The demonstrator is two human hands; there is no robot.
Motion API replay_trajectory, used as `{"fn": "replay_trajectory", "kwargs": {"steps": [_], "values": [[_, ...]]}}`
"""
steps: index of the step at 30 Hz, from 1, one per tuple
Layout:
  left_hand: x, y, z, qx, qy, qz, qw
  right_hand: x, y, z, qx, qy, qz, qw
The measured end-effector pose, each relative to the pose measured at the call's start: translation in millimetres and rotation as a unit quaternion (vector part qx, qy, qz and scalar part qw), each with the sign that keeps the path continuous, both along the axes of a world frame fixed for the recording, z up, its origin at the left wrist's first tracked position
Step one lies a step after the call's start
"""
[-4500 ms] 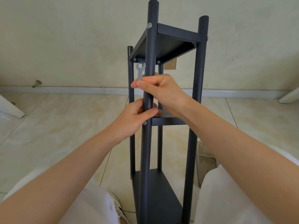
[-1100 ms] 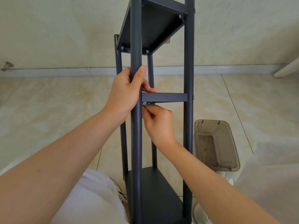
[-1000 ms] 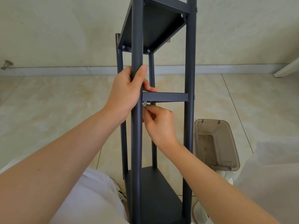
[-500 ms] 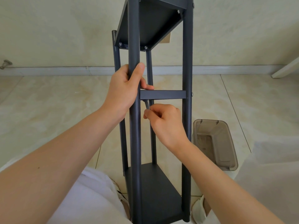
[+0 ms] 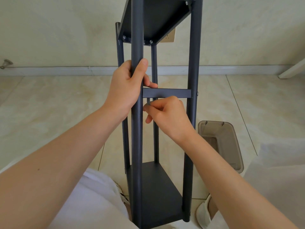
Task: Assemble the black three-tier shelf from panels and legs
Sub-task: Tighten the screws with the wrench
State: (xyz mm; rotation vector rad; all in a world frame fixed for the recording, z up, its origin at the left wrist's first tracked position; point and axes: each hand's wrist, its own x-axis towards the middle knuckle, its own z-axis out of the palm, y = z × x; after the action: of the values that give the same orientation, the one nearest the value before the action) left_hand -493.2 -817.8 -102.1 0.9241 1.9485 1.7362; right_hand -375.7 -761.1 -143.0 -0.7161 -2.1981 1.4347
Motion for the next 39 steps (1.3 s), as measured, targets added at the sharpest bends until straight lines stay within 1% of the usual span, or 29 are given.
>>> {"fn": "replay_trajectory", "kwargs": {"steps": [2, 6, 15, 19, 22, 27, 29, 33, 39], "values": [[0, 0, 1, 0.001, 0.004, 0.0, 1.0, -2, -3, -3, 0.013, 0.003, 0.004, 1.0], [0, -1, 2, 0.003, 0.005, 0.001, 1.0, -10, -6, -13, 0.029, 0.036, -0.014, 0.999], [-1, -1, 6, 0.009, -0.007, 0.003, 1.0, -27, -9, -32, 0.112, 0.15, -0.053, 0.981], [-1, -1, 6, 0.008, -0.01, 0.005, 1.0, -29, -11, -32, 0.132, 0.166, -0.065, 0.975], [-1, -2, 5, 0.006, 0.0, 0.004, 1.0, -27, -10, -32, 0.12, 0.134, -0.067, 0.981], [-1, -1, 3, 0.001, 0.016, 0.001, 1.0, -18, -7, -34, 0.078, 0.016, -0.017, 0.997], [-1, -1, 3, -0.001, 0.017, 0.004, 1.0, -14, -8, -32, 0.05, -0.015, -0.012, 0.999], [-2, -1, 3, -0.004, 0.014, 0.01, 1.0, -5, -9, -20, 0.023, -0.038, -0.01, 0.999], [0, -1, 5, -0.001, 0.008, 0.007, 1.0, -1, -10, -6, 0.059, -0.026, -0.011, 0.998]]}}
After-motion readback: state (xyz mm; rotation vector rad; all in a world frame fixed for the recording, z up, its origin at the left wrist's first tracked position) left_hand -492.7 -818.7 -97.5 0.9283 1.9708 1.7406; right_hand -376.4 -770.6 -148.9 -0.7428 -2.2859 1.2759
